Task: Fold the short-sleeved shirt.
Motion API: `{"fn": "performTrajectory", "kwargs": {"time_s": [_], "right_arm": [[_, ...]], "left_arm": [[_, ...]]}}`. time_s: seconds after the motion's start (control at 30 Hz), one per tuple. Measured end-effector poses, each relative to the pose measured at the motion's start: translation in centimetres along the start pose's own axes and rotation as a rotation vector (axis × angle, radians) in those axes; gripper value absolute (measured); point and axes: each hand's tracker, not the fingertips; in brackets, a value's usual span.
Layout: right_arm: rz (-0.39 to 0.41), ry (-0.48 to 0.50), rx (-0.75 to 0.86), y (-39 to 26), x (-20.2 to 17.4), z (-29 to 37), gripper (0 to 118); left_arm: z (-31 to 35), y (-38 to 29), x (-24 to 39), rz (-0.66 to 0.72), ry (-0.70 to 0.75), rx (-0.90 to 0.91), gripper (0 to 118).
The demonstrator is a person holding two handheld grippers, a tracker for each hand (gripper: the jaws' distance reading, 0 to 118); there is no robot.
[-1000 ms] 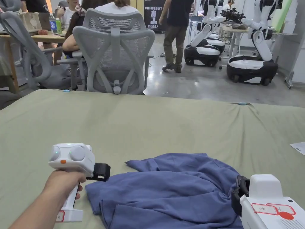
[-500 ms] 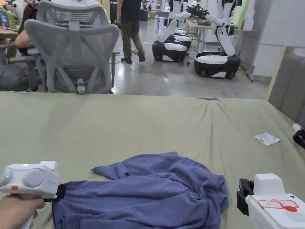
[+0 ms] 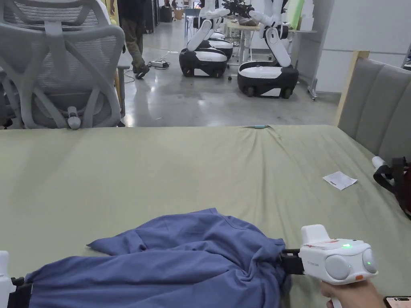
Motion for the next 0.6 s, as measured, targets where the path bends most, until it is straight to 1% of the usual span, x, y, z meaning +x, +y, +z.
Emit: {"fn": "performTrajectory", "kwargs": {"time_s": [0.03,0.1,0.13,0.17,0.2,0.23,0.27,0.3,0.33,0.37,0.4,0.47,0.5,0.6], "right_arm": [[0.025,0.016,-0.019,0.1,-0.4,-0.7,79],[0.079,0.011,-0.04,0.1,-1.4,-1.4,79],[0.099,0.013,-0.045,0.0,-1.9,-1.6,74],[0.114,0.015,-0.04,-0.1,-2.3,-1.6,62],[0.123,0.047,-0.04,-0.2,-2.4,-1.5,50],[0.121,0.045,-0.041,-0.3,-2.5,-1.2,34],[0.122,0.046,-0.04,-0.2,-2.6,-0.9,11],[0.123,0.05,-0.044,-0.1,-2.7,-0.6,1],[0.126,0.021,-0.038,-0.2,-2.6,-0.1,1],[0.097,0.046,-0.031,-0.1,-2.3,0.4,1],[0.056,0.049,-0.021,0.0,-2.0,1.0,1],[0.005,0.037,0.059,0.4,-1.4,3.4,1],[-0.006,0.03,0.086,0.7,-1.3,4.6,1],[0.017,0.004,0.171,1.7,-1.3,8.8,1]], "left_arm": [[-0.1,-0.1,-0.1,-0.001,0.001,-0.005,0],[-0.6,-0.1,-0.2,0.0,-0.001,-0.012,0],[-0.7,-0.1,-0.3,0.001,-0.003,-0.016,0],[-0.9,-0.1,-0.3,0.0,-0.002,-0.018,0],[-1.2,0.0,-0.2,-0.002,0.001,-0.021,0],[-1.4,0.1,-0.2,-0.009,0.005,-0.026,0],[-1.6,0.1,-0.1,-0.017,0.01,-0.028,0],[-1.7,0.1,0.0,-0.023,0.017,-0.027,0],[-1.7,0.0,0.3,-0.029,0.021,-0.024,0],[-1.7,0.1,0.5,-0.034,0.027,-0.021,0],[-1.7,0.1,0.6,-0.04,0.035,-0.016,0],[-1.0,0.1,1.0,-0.061,0.065,0.009,0],[-0.5,0.1,1.2,-0.085,0.081,0.031,0],[1.6,0.5,1.5,-0.116,0.105,0.07,0]]}}
